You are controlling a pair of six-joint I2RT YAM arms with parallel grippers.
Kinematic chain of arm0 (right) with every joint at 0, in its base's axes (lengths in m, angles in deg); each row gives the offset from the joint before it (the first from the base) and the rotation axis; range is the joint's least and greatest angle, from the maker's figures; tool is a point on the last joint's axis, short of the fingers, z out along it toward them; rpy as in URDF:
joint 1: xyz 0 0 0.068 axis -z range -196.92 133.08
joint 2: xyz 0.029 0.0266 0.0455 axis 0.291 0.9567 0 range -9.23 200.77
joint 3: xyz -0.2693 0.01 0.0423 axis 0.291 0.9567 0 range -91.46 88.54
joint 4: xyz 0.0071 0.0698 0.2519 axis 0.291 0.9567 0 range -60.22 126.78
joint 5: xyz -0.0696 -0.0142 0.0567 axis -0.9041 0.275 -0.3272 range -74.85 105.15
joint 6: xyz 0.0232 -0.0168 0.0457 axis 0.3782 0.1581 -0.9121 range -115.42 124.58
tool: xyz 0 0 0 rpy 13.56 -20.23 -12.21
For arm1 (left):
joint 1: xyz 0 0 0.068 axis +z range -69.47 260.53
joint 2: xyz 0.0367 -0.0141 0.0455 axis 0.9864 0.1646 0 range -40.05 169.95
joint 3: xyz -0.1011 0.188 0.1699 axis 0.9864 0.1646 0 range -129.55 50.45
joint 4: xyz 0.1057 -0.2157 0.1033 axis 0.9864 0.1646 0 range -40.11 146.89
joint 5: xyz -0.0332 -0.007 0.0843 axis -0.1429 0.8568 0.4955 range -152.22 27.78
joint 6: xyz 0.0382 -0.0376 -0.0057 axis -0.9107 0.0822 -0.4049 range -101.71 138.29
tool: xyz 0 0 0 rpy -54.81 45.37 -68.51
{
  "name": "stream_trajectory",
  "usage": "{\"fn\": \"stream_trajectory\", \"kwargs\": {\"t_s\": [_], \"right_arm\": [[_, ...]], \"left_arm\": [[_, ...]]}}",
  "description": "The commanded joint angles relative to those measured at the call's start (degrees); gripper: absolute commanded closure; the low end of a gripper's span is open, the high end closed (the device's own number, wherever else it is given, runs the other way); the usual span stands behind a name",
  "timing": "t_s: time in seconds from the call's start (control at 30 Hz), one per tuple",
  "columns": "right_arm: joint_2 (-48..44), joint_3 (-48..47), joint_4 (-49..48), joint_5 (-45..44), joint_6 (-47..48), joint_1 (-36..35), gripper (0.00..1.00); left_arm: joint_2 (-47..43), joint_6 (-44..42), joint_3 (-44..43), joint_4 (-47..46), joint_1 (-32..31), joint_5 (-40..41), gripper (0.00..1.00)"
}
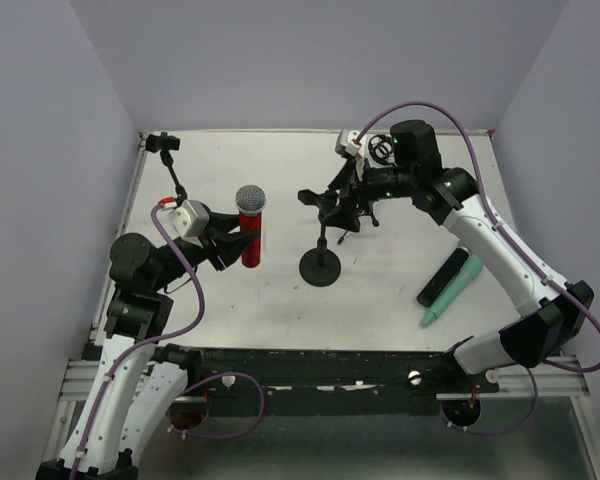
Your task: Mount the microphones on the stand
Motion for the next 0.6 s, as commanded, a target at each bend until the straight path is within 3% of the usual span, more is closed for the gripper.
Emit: {"fn": "stream_trajectory", "kwargs": {"t_s": [0.0,0.3,0.5,0.57], "right_arm": [[0.6,1.2,-3.1,-0.3,-2.3,-0.9,0.0],[1.0,1.2,-3.1,-0.9,-1.4,-1.1,0.09],[0.9,1.6,-2.7,0.2,0.4,-1.1,0.31],[0.6,1.8,-2.4,0.2,1.1,-1.1,0.42]], "left_arm": [[0.1,0.0,0.0,-1.9,-0.2,0.8,1.0],[-0.1,0.4,0.0,-2.0,-0.3,0.7,1.0],[0.2,0.9,-0.2,-2.6,-0.3,0.6,1.0],[0.5,1.3,-0.5,-3.4,-0.2,0.7,1.0]]}}
